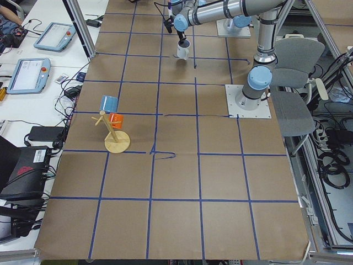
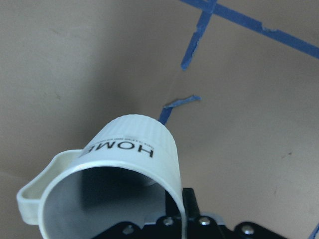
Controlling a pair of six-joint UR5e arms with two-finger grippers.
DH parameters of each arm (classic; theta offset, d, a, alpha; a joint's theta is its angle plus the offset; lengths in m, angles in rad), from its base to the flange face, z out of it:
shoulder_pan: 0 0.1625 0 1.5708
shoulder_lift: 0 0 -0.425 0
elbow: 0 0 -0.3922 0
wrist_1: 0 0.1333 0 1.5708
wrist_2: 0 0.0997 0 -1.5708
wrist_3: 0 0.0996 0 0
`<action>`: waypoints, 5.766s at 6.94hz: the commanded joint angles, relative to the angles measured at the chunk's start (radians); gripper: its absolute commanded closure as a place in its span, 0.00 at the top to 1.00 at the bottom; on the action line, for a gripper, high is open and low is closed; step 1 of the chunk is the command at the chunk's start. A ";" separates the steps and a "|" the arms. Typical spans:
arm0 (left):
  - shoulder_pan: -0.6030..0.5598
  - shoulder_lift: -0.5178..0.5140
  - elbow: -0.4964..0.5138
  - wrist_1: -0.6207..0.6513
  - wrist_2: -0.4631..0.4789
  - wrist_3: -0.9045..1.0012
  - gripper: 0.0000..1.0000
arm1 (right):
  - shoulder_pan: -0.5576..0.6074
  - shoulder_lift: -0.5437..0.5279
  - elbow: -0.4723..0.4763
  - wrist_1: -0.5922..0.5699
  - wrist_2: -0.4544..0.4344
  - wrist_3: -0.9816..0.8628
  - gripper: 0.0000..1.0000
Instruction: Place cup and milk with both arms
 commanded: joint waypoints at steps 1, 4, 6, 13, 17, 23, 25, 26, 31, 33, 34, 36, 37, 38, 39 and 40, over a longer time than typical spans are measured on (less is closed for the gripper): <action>-0.002 -0.017 -0.001 0.001 -0.001 -0.025 0.49 | 0.000 0.000 0.000 0.000 0.000 -0.001 1.00; 0.020 0.037 0.020 -0.004 0.005 -0.020 1.00 | 0.000 -0.002 0.000 0.000 0.000 -0.001 1.00; 0.111 0.095 0.113 -0.071 0.028 0.202 1.00 | 0.006 -0.002 -0.002 0.000 0.001 0.006 1.00; 0.500 0.302 0.330 -0.513 0.109 0.915 1.00 | -0.297 0.069 0.185 -0.131 -0.021 -0.222 0.99; 0.507 0.325 0.310 -0.541 0.113 0.932 1.00 | -0.382 0.092 0.448 -0.394 -0.002 -0.434 1.00; 0.510 0.331 0.310 -0.553 0.113 0.924 1.00 | -0.380 0.081 0.404 -0.274 -0.006 -0.463 0.19; 0.511 0.333 0.310 -0.560 0.114 0.924 1.00 | -0.373 0.080 0.304 -0.162 0.061 -0.456 0.11; 0.511 0.333 0.310 -0.567 0.113 0.924 1.00 | -0.367 0.077 0.282 -0.137 0.096 -0.436 0.11; 0.516 0.333 0.312 -0.568 0.113 0.924 1.00 | 0.088 0.067 0.291 -0.239 0.109 0.251 0.10; 0.516 0.333 0.312 -0.568 0.113 0.924 1.00 | 0.188 0.092 0.307 -0.252 0.106 0.325 0.12; 0.518 0.333 0.312 -0.568 0.111 0.924 1.00 | 0.224 0.106 0.319 -0.283 0.103 0.331 0.11; 0.518 0.333 0.312 -0.568 0.113 0.924 1.00 | 0.235 0.121 0.363 -0.347 0.101 0.254 0.11; 0.518 0.333 0.312 -0.568 0.113 0.924 1.00 | 0.235 0.121 0.374 -0.345 0.104 0.232 0.13; 0.518 0.333 0.313 -0.568 0.113 0.924 1.00 | 0.235 0.121 0.379 -0.347 0.109 0.242 0.15; 0.518 0.333 0.312 -0.568 0.113 0.926 1.00 | 0.235 0.115 0.379 -0.341 0.112 0.246 0.17; 0.518 0.333 0.312 -0.568 0.113 0.925 1.00 | 0.235 0.112 0.379 -0.331 0.107 0.244 0.17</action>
